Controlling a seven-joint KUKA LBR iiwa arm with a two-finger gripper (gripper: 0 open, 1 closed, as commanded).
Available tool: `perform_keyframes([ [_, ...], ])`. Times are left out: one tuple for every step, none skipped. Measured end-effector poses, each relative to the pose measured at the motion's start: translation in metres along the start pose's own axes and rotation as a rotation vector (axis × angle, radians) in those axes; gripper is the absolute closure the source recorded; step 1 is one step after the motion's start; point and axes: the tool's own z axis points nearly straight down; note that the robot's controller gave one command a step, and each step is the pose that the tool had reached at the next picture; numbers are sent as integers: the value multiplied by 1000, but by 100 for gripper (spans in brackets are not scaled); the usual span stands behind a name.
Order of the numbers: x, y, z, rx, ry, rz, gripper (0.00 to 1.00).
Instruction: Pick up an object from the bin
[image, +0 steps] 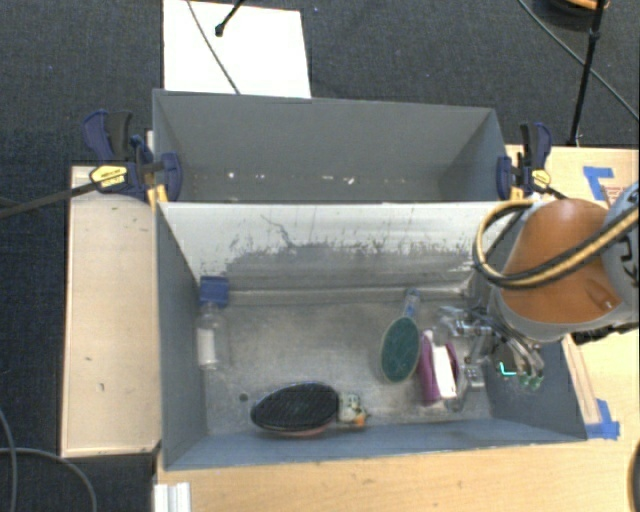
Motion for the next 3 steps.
perform_keyframes([
  [-39,74,59,1,-25,-358,0],
  [-38,72,58,2,-21,-357,100],
  [-82,60,-167,6,-18,-596,100],
])
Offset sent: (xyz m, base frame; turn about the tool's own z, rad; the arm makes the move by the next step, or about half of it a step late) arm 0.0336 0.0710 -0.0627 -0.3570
